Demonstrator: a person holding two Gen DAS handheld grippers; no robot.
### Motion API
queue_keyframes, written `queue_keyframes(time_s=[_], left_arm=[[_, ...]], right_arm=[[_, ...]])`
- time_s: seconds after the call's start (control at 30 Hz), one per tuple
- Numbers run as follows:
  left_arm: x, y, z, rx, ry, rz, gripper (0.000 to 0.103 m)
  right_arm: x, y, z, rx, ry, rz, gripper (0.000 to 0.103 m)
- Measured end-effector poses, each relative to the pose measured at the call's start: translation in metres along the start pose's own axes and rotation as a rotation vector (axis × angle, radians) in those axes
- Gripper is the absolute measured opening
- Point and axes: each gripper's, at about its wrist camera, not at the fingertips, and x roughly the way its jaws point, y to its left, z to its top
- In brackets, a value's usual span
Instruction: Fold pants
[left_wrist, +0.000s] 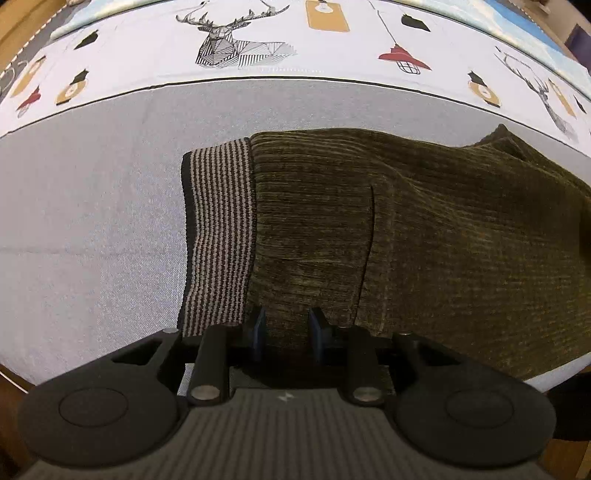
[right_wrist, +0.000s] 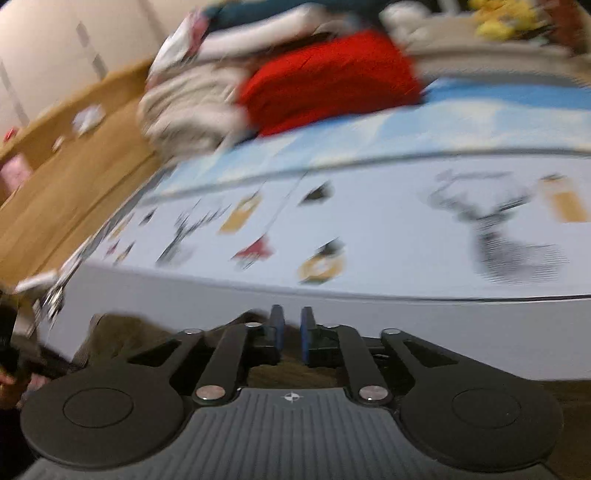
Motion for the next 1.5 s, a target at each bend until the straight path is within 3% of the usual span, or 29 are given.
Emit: queue_keyframes(time_s=[0.07, 0.17, 0.33, 0.4, 0.43, 0.6, 0.67, 0.77, 0.83, 0.87, 0.93, 1.0, 1.07, 1.17, 1.37, 1.43, 1.5], left_arm=[[0.001, 0.000, 0.005, 0.002, 0.004, 0.003, 0.029], [-0.001, -0.003, 0.006, 0.023, 0.009, 0.014, 0.029], [-0.001, 0.001, -0.002, 0.027, 0.015, 0.007, 0.029], [0.000, 0.001, -0.001, 0.027, 0.017, 0.002, 0.029], [-0.001, 0.002, -0.002, 0.027, 0.018, 0.000, 0.029], [-0.002, -0.003, 0.000, 0.040, 0.015, 0.007, 0.029], [-0.002, -0.006, 0.001, 0.046, 0.019, 0.013, 0.029], [-0.008, -0.008, 0.001, 0.030, 0.005, 0.012, 0.030], [-0.014, -0.009, 0.002, 0.026, -0.025, 0.012, 0.031], [-0.022, -0.010, 0.003, 0.029, -0.066, 0.012, 0.031], [-0.034, -0.013, 0.004, 0.033, -0.140, 0.003, 0.032], [-0.046, -0.015, 0.008, 0.021, -0.218, -0.031, 0.032], [-0.052, -0.018, 0.013, 0.012, -0.263, -0.070, 0.032], [-0.048, -0.027, 0.020, 0.011, -0.260, -0.120, 0.032], [-0.028, -0.050, 0.034, 0.061, -0.199, -0.060, 0.032], [-0.023, -0.053, 0.037, 0.059, -0.192, -0.052, 0.032], [-0.020, -0.063, 0.040, 0.075, -0.188, -0.038, 0.032]], right_arm=[[0.038, 0.016, 0.003, -0.033, 0.080, 0.045, 0.030], [0.081, 0.037, 0.004, -0.102, 0.164, 0.080, 0.042], [0.121, 0.049, -0.010, -0.168, 0.270, 0.093, 0.043], [0.131, 0.052, -0.011, -0.206, 0.299, 0.124, 0.034], [0.136, 0.052, -0.011, -0.245, 0.306, 0.126, 0.008], [0.120, 0.051, 0.022, -0.224, 0.168, 0.159, 0.005], [0.128, 0.053, 0.012, -0.280, 0.200, 0.107, 0.006], [0.133, 0.041, -0.002, -0.350, 0.205, -0.155, 0.006], [0.113, 0.016, 0.006, -0.291, 0.154, -0.266, 0.006], [0.098, 0.007, 0.011, -0.257, 0.111, -0.274, 0.008], [0.053, -0.014, 0.021, -0.172, 0.002, -0.221, 0.008], [0.016, -0.028, 0.018, -0.135, -0.039, -0.141, 0.008], [-0.012, -0.037, 0.005, -0.159, -0.030, -0.082, 0.009], [-0.039, -0.055, -0.022, -0.176, 0.035, -0.054, 0.009], [-0.075, -0.106, -0.076, -0.132, 0.124, -0.138, 0.009], [-0.089, -0.127, -0.081, -0.085, 0.080, -0.217, 0.009], [-0.110, -0.162, -0.079, 0.047, 0.007, -0.350, 0.013]])
